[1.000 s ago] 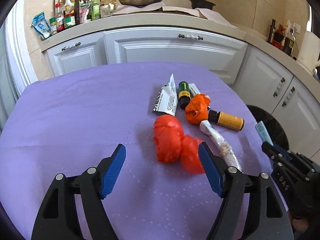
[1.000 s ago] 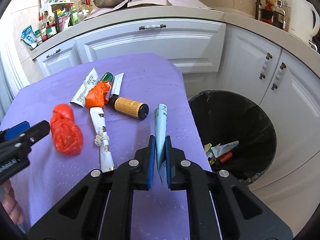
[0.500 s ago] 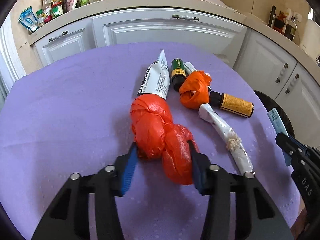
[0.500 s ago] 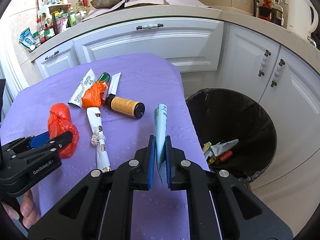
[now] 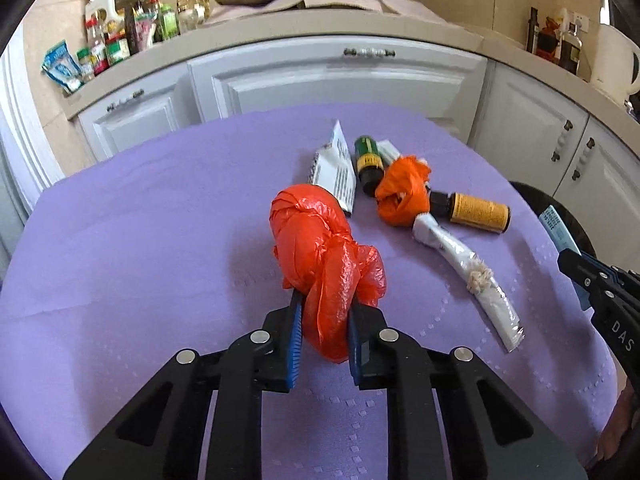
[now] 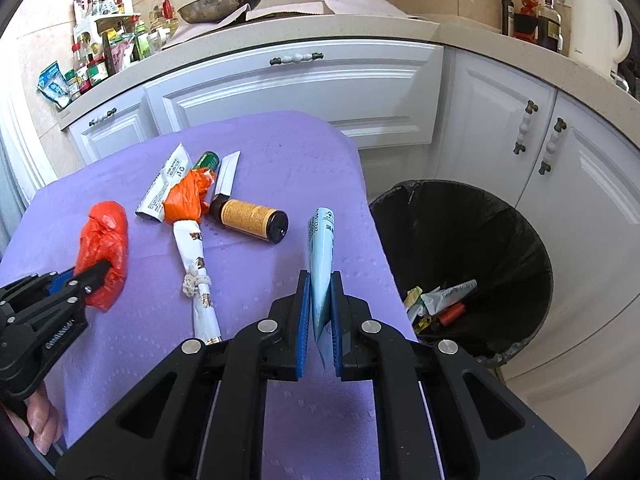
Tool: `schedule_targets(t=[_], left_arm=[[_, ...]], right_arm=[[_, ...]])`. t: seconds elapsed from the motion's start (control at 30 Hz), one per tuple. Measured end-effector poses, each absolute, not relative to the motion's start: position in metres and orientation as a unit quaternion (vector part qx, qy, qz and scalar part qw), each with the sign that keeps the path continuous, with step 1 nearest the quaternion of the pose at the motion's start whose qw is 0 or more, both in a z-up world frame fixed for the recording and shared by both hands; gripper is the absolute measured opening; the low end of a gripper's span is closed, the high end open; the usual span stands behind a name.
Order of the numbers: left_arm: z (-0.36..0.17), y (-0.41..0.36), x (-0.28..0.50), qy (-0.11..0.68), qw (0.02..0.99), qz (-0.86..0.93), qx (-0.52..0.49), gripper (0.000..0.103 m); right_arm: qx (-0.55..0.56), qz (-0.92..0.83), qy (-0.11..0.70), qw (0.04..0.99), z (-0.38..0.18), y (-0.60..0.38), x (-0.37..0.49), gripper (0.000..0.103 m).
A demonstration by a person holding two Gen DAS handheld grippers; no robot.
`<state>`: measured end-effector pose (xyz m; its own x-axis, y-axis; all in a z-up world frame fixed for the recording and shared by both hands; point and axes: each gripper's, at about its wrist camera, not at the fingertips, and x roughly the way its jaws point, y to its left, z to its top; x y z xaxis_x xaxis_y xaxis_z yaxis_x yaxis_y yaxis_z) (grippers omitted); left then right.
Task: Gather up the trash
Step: 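Grasp the red plastic bag with the left gripper while the right gripper holds the blue tube, then carry the blue tube and red bag over the black bin with both grippers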
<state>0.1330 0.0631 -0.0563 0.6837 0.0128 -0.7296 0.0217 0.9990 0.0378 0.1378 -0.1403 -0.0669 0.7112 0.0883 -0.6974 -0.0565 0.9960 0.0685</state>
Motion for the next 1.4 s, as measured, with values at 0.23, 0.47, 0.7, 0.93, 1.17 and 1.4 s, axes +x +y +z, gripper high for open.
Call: schedule_targets(t=[0.23, 0.47, 0.7, 0.93, 1.17, 1.4], left_arm=[[-0.034, 0.042, 0.13, 0.36, 0.932, -0.031, 0.036, 0.019], [-0.021, -0.001, 0.142, 0.328, 0.94, -0.075, 0.052, 0.019], [-0.012, -0.05, 0.159, 0.308, 0.942, -0.114, 0.071, 0.019], [-0.019, -0.093, 0.173, 0.309, 0.938, -0.134, 0.086, 0.019], [-0.028, -0.125, 0.186, 0.316, 0.932, -0.147, 0.1, 0.019], [-0.035, -0.145, 0.194, 0.319, 0.928, -0.153, 0.112, 0.019]], right_arm=[[0.026, 0.013, 0.358, 0.933, -0.056, -0.157, 0.137, 0.009], [0.032, -0.039, 0.334, 0.941, -0.043, -0.192, 0.144, 0.009], [0.031, -0.092, 0.315, 0.944, -0.039, -0.232, 0.152, 0.009], [0.036, -0.116, 0.311, 0.943, -0.043, -0.262, 0.161, 0.009], [0.041, -0.126, 0.311, 0.941, -0.05, -0.282, 0.169, 0.01], [0.047, -0.134, 0.312, 0.939, -0.056, -0.296, 0.175, 0.01]])
